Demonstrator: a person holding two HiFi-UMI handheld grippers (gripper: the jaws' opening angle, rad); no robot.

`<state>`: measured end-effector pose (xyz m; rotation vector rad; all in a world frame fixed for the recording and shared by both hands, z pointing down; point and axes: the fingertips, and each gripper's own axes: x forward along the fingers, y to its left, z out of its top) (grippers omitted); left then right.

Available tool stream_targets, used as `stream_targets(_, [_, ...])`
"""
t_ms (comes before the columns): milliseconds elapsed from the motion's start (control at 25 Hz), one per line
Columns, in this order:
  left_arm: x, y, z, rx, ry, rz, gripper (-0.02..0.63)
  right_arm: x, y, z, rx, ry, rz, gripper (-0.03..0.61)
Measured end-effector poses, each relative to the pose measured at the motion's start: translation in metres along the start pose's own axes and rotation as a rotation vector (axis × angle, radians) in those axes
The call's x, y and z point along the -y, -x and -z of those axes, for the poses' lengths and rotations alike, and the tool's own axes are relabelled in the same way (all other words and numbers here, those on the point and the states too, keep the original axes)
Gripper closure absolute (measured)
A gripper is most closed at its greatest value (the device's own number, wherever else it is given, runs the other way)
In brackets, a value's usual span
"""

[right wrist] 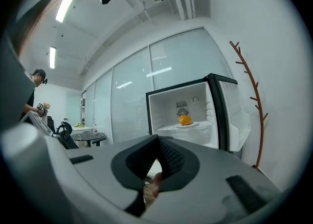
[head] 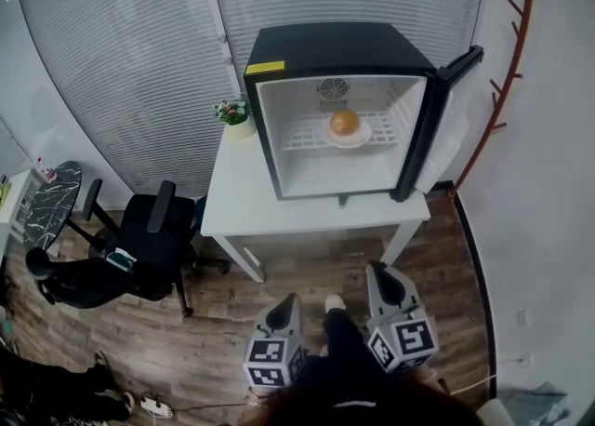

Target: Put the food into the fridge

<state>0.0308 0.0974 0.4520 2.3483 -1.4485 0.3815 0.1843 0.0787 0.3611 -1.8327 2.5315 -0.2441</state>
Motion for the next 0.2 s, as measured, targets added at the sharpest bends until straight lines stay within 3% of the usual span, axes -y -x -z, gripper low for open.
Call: stream_targets(200, [0.0047,0.0032,0.0095,-0.011,0.022,0.017,0.615,-0.0025,0.0044,-0.0003,0.011,-0.009,-0.008,0.584])
